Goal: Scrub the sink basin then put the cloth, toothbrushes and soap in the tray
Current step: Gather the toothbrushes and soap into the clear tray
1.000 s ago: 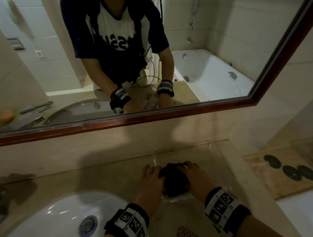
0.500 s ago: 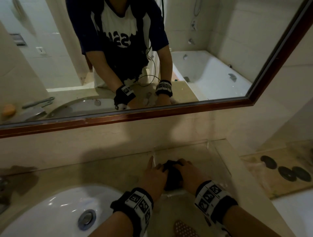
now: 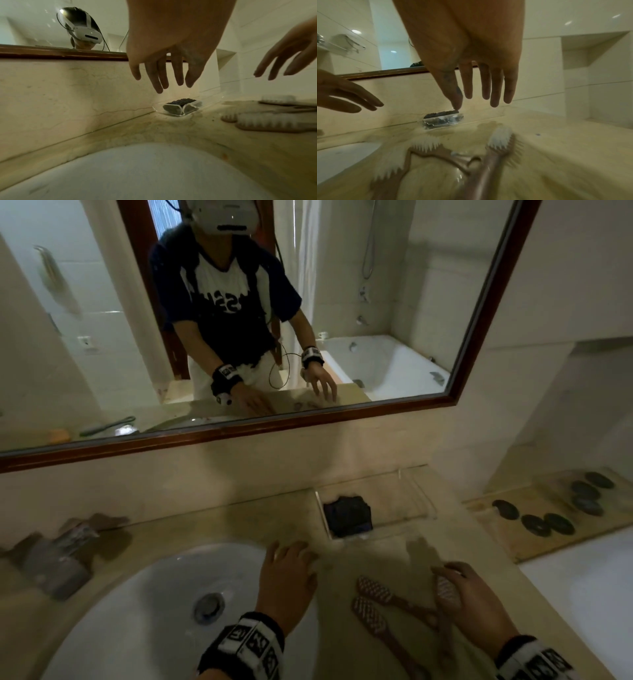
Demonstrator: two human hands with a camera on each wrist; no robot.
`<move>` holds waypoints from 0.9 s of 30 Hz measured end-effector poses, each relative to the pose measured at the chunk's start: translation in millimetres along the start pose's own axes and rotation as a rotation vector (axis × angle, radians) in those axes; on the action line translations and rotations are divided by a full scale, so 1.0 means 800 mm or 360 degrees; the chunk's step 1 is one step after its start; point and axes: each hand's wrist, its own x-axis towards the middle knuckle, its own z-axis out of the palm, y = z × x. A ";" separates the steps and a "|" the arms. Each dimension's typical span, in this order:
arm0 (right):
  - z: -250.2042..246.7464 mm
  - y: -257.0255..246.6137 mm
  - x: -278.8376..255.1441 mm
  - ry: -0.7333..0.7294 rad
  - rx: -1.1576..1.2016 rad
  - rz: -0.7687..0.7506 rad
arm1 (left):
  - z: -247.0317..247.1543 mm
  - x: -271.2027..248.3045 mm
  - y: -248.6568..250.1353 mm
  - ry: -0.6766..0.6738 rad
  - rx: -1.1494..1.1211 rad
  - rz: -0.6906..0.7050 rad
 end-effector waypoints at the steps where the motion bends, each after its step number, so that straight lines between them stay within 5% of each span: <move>1: 0.001 0.003 -0.014 -0.0017 0.0015 0.0045 | 0.004 -0.010 0.002 -0.0033 0.0036 -0.0004; 10: 0.032 0.040 -0.017 -0.0243 0.0093 0.0482 | 0.033 -0.042 0.063 -0.0249 -0.0030 -0.0320; 21: 0.035 0.047 0.051 -0.0207 -0.0130 0.0019 | 0.088 -0.006 0.139 -0.0555 -0.0088 -0.0667; 27: 0.030 0.054 0.072 -0.0315 -0.0049 0.0076 | 0.085 0.005 0.144 -0.0543 -0.0205 -0.0774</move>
